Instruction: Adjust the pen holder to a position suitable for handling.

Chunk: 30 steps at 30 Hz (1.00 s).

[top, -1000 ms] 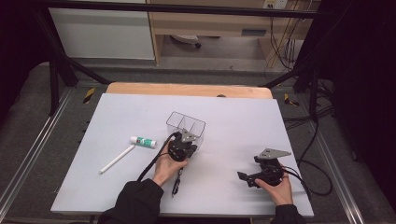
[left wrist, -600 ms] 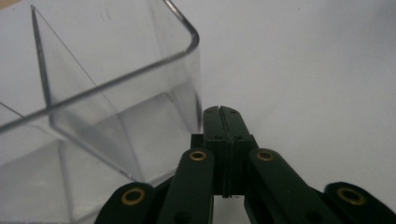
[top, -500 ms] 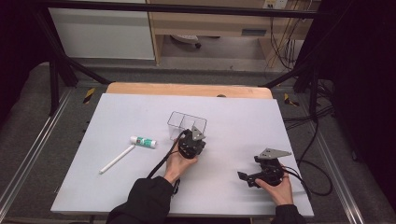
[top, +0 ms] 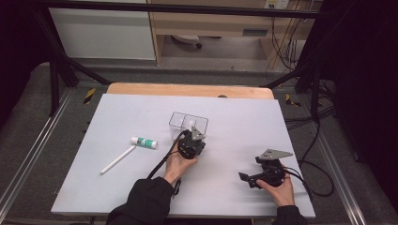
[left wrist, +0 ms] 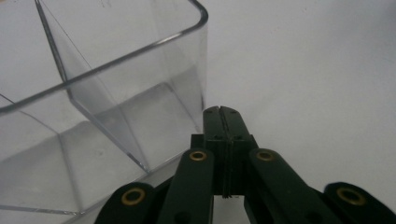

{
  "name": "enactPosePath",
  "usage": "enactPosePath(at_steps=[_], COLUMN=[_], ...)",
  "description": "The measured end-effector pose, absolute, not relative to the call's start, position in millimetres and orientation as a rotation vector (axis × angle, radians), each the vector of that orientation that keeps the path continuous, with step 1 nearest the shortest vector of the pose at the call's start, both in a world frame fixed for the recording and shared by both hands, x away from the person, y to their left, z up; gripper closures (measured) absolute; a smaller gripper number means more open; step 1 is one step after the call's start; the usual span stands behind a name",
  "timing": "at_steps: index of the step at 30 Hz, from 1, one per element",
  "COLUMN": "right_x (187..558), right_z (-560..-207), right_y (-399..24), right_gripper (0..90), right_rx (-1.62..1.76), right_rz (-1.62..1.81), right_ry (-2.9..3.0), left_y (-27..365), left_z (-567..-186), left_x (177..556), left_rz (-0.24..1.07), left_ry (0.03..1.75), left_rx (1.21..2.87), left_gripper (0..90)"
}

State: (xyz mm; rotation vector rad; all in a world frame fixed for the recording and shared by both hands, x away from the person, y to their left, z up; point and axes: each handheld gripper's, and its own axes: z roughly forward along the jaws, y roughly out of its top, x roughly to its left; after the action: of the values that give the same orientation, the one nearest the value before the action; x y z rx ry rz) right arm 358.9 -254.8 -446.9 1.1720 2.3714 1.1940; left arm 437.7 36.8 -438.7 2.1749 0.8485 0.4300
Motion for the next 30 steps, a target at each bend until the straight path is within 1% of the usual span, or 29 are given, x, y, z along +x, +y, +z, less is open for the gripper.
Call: enactPosePath(at_steps=[7,13,18,20,22,23,24,25,26,28,29,30], right_x=[359.3,359.2,359.0,358.5,358.6,358.8,358.8,358.8,358.9,358.4,358.4,358.4], right_z=[-446.7,-446.8,-446.6,-446.3,-446.2,-446.5,-446.5,-446.9,-446.8,-446.0,-446.0,-445.7], right_y=[-255.3,-255.1,-255.0,-255.1,-255.1,-254.6,-254.6,-254.5,-254.4,-253.9,-253.9,-253.3], right_gripper=[0.8,0.8,0.8,0.8,0.9,0.8,0.8,0.8,0.9,0.8,0.8,0.8], right_rx=[1.165,1.167,1.168,1.169,1.173,1.175,1.175,1.173,1.172,1.177,1.177,1.169], right_rz=[1.193,1.192,1.195,1.191,1.195,1.196,1.196,1.192,1.191,1.188,1.188,1.187], right_ry=[2.374,2.374,2.375,2.375,2.372,2.374,2.374,2.374,2.376,2.379,2.379,2.379], left_y=[31.7,33.3,48.5,60.5,73.9,80.7,87.7,94.5,100.9,112.5,117.8,122.9], left_z=[-439.2,-438.2,-426.1,-420.1,-414.4,-411.9,-409.8,-408.1,-407.0,-405.8,-405.7,-405.9], left_x=[446.6,444.0,429.4,423.4,417.9,415.0,412.2,409.5,406.7,400.3,397.3,394.4], left_rz=[0.427,0.413,0.400,0.389,0.371,0.371,0.368,0.360,0.354,0.359,0.359,0.360], left_ry=[0.862,0.848,0.819,0.818,0.821,0.821,0.824,0.830,0.835,0.836,0.835,0.838], left_rx=[2.150,2.157,2.147,2.137,2.132,2.133,2.131,2.128,2.129,2.136,2.141,2.145], left_gripper=[89.5,89.5,89.2,87.4,84.4,80.7,80.7,78.4,71.7,65.1,65.1,60.7])
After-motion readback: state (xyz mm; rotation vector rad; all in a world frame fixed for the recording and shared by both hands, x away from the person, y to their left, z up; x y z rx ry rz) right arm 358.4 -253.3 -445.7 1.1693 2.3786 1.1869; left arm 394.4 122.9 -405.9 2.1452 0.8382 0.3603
